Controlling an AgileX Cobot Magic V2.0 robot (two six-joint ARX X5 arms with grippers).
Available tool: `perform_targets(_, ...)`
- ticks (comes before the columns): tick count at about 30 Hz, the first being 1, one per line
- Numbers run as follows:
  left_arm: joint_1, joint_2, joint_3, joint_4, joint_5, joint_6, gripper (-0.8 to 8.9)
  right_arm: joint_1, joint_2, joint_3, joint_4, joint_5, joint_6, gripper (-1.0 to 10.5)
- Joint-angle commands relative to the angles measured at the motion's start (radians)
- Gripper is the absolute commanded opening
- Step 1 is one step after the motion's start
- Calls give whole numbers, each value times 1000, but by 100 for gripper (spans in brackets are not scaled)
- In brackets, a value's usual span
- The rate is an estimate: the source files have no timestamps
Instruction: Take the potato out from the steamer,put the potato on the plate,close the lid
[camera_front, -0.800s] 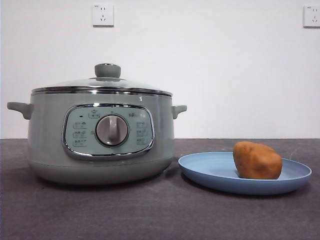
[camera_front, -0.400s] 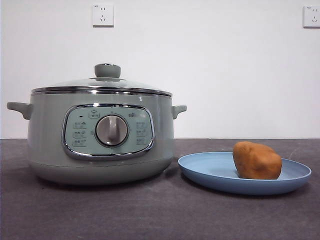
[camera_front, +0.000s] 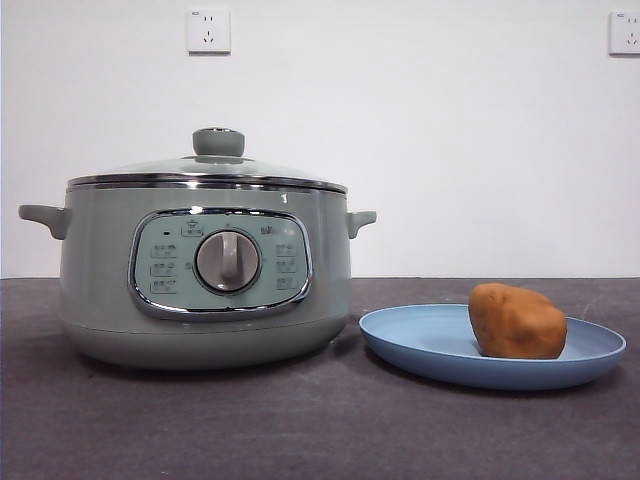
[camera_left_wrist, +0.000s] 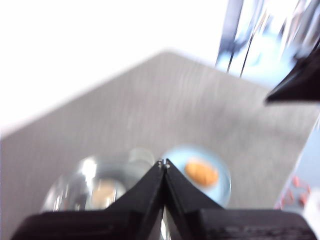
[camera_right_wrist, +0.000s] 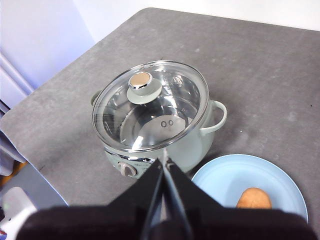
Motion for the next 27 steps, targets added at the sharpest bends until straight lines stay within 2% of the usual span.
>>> perform_targets(1, 43, -89, -229, 161, 25, -30, -3, 0, -1, 0, 2, 3, -5, -1)
perform_targets(10, 179, -452, -956, 767, 21, -201, -3, 0, 0, 0, 2, 2, -5, -1)
perform_targets(15, 221, -635, -1234, 1023, 18, -266, -3, 0, -1, -1, 2, 3, -5, -1)
perform_targets(20, 262, -790, -1406, 1081, 12, -304, -3, 0, -1, 0, 2, 3, -5, -1)
perform_targets(27, 298, -932, -1562, 1081, -89, -369, -3, 0, -1, -1, 2, 3, -5, -1)
